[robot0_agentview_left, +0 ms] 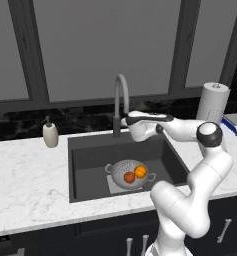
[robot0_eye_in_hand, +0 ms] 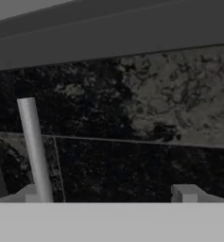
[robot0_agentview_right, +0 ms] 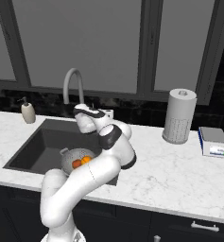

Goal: Put the colander in the sink, put the orange, orange in the colander, and turn on the sink faucet and pour water over the colander.

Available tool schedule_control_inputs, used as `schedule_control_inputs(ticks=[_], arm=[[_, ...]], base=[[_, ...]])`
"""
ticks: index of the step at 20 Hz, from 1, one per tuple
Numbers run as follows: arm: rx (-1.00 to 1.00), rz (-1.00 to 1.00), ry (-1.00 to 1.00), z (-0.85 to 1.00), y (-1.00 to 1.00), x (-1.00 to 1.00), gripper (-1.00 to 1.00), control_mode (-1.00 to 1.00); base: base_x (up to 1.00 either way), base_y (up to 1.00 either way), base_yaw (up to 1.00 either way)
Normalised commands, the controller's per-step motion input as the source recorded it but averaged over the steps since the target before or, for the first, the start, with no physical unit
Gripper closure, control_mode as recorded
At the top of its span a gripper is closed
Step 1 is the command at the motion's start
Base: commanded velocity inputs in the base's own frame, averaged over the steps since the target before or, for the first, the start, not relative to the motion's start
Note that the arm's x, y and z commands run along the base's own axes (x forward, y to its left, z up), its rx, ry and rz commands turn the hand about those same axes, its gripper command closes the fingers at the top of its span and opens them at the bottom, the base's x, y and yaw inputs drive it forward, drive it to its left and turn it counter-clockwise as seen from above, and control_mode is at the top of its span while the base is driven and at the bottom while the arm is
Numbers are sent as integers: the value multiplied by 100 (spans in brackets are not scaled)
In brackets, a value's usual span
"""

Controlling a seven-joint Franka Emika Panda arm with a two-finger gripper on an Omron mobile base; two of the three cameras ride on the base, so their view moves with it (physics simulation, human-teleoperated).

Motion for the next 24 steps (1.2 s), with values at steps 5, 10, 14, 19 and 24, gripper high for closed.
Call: schedule_control_inputs(ticks=[5, 10, 14, 19, 24], arm=[[0, 5, 0, 2, 1, 50, -100, -100], [0, 5, 0, 0, 0, 40, -100, -100], [0, -2, 0, -3, -35, 13, -100, -100], [1, -17, 6, -10, -94, 1, -100, -100], [5, -18, 5, -4, -100, 0, -100, -100]], base=[[0, 0, 0], [0, 0, 0], [0, 0, 0], [0, 0, 0], [0, 0, 0]])
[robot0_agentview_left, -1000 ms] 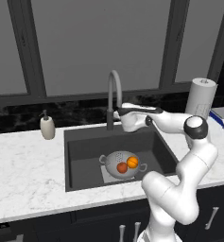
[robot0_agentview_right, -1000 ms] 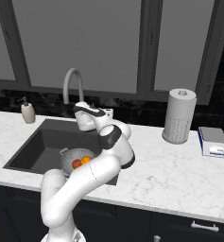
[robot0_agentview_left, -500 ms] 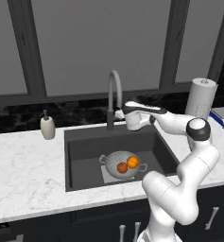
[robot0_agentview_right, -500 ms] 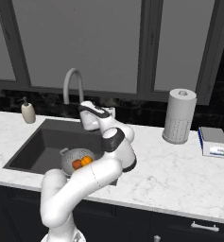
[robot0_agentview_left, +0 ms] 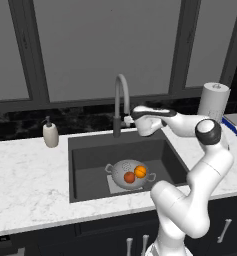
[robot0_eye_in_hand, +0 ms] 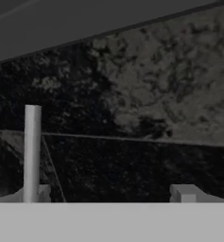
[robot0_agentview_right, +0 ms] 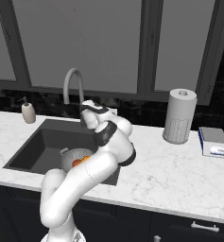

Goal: Put the colander in the sink, put the orange, orange in the colander, and turn on the sink faucet and pour water over the colander.

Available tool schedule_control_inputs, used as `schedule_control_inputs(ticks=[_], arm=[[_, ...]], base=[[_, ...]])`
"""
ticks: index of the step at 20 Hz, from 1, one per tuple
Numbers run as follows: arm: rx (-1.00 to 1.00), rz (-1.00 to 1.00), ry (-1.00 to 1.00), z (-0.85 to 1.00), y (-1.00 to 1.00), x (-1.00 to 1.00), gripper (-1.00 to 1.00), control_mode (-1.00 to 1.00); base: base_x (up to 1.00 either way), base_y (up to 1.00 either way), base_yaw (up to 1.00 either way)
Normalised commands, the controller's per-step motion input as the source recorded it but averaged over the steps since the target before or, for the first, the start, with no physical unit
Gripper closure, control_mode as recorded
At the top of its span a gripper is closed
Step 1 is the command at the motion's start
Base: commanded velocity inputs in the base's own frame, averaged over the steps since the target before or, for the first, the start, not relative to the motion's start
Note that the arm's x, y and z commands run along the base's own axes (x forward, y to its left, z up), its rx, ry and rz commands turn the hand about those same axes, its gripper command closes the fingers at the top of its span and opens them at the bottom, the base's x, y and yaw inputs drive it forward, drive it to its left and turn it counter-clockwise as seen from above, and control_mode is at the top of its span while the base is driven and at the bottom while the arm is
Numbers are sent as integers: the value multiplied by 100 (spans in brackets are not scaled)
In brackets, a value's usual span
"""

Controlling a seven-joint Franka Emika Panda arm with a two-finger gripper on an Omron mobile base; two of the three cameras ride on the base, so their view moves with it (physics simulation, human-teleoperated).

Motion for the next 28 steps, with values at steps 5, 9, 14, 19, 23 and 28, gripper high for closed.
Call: schedule_control_inputs(ticks=[5, 9, 14, 19, 23, 28], arm=[[10, -15, 0, 0, -100, 0, -100, -100], [12, -8, 0, 0, -99, 0, -100, -100], [11, -4, 0, 0, -89, -1, -100, -100], [12, -6, 2, 0, -92, 0, -100, -100], [7, -4, 5, 0, -86, 0, -100, -100], [10, -1, 2, 0, -64, 0, -100, -100]], base=[[0, 0, 0], [0, 0, 0], [0, 0, 0], [0, 0, 0], [0, 0, 0], [0, 0, 0]])
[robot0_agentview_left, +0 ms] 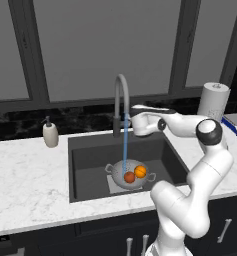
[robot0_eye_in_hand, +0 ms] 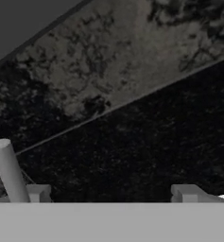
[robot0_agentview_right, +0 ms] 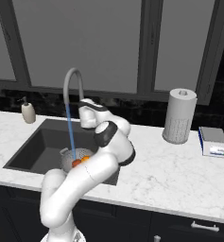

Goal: Put the colander in the sink, put the orange, orange in the colander, and turn on the sink faucet and pour water over the colander.

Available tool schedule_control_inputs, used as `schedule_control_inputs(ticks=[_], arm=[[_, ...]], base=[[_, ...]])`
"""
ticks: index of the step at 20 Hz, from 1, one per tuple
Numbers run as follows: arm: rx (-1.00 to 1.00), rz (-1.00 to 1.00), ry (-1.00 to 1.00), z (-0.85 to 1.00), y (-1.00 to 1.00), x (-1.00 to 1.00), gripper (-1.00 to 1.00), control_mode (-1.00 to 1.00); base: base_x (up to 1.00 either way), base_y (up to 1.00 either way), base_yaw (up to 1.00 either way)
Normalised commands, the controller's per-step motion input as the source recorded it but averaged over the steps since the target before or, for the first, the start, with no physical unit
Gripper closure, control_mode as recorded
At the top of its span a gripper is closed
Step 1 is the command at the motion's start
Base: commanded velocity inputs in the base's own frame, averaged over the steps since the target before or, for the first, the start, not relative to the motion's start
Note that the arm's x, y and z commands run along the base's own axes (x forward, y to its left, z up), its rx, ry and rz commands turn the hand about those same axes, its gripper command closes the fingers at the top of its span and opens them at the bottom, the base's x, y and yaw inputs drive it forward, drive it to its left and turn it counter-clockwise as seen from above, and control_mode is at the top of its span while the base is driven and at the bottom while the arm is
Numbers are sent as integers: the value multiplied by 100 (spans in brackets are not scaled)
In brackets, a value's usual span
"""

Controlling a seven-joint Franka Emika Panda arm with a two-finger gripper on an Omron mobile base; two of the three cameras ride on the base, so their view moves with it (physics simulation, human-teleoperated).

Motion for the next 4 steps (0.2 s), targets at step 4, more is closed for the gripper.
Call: schedule_control_inputs(ticks=[4], arm=[[7, 0, 1, 0, -34, 0, -100, -100]], base=[[0, 0, 0]])
